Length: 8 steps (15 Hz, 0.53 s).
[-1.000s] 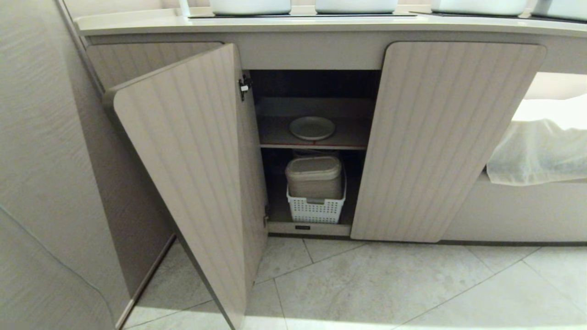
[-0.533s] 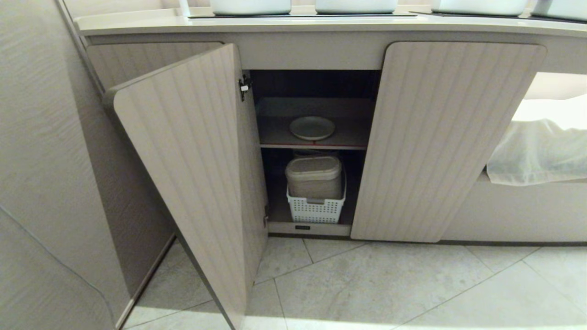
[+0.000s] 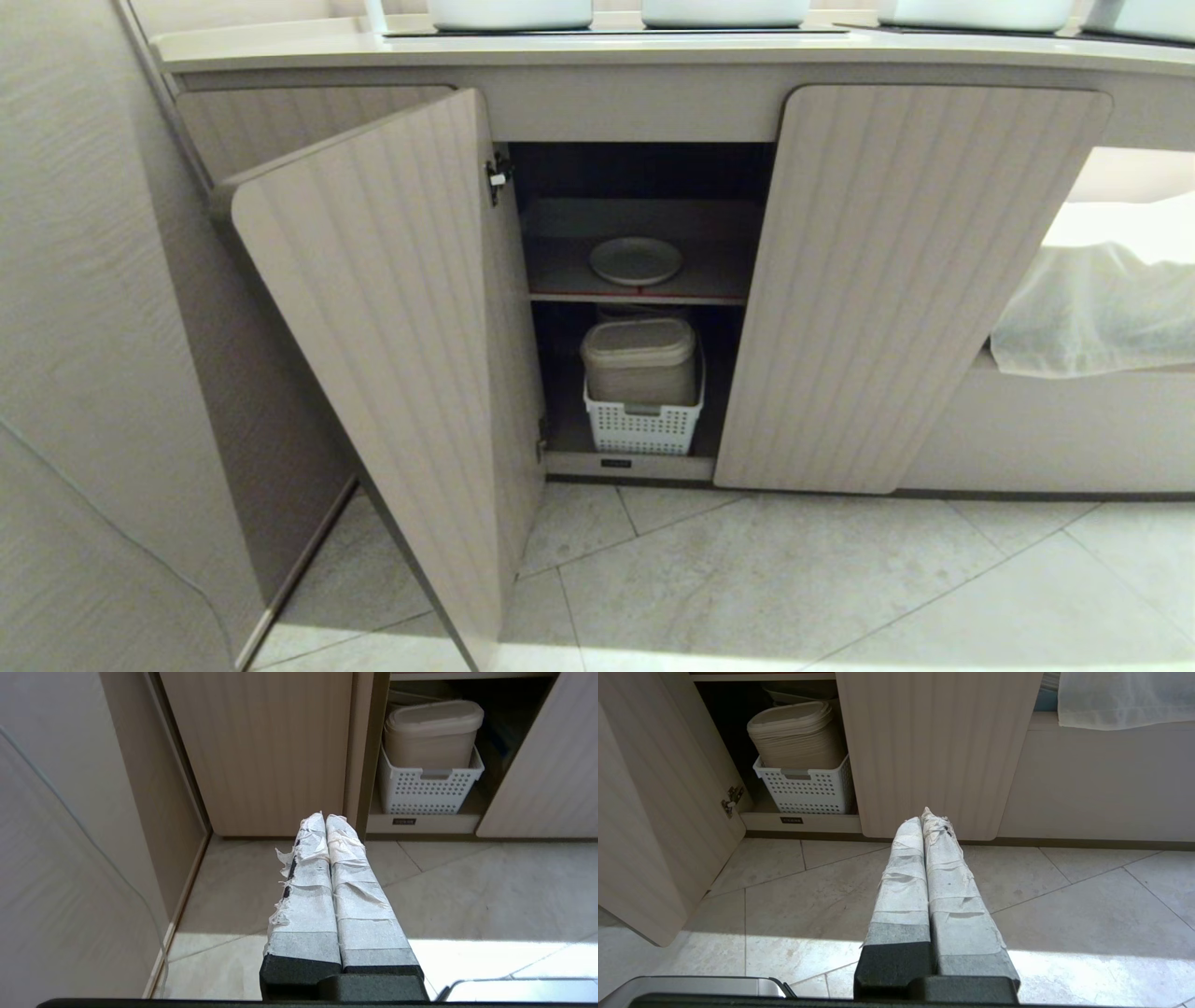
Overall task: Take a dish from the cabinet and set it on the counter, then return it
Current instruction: Close the cabinet door
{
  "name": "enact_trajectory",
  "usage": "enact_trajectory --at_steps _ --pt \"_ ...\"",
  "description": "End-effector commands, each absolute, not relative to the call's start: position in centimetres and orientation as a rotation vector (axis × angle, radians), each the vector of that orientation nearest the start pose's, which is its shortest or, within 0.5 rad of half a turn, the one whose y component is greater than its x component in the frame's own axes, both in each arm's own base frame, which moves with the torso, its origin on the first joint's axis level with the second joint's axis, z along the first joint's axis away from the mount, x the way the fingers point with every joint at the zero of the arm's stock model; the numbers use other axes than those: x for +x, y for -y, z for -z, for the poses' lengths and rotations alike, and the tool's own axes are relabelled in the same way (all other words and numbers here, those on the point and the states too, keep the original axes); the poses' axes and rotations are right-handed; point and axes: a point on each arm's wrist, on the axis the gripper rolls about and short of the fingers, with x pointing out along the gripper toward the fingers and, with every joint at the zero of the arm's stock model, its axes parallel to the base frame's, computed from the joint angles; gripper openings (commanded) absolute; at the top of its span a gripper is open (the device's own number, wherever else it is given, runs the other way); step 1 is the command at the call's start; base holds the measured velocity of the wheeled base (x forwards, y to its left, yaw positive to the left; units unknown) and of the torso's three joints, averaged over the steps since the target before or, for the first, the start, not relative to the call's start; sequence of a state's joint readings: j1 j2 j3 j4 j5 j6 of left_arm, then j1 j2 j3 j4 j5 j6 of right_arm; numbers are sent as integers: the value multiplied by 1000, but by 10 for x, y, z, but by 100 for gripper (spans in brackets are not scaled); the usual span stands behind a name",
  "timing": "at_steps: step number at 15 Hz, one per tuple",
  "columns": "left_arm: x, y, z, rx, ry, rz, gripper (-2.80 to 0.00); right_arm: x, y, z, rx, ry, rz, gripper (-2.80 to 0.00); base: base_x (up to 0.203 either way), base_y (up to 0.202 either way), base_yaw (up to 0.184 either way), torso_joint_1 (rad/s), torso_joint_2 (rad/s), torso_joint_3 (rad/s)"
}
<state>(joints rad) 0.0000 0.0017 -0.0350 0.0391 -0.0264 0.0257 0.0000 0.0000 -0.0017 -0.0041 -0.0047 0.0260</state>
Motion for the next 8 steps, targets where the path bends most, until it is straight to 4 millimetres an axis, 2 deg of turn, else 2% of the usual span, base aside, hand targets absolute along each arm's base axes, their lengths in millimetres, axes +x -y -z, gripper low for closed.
enact_trajectory --at_steps 1,6,8 --pt "-30 1 -88 25 -30 34 -280 -23 0 -76 26 5 5 -280 0 0 0 0 0 0" --pt "-43 0 -111 34 -51 17 -280 -23 0 -76 26 5 5 -280 0 0 0 0 0 0" --pt "-39 0 -125 35 -88 1 -280 -23 0 -76 26 5 5 -280 0 0 0 0 0 0"
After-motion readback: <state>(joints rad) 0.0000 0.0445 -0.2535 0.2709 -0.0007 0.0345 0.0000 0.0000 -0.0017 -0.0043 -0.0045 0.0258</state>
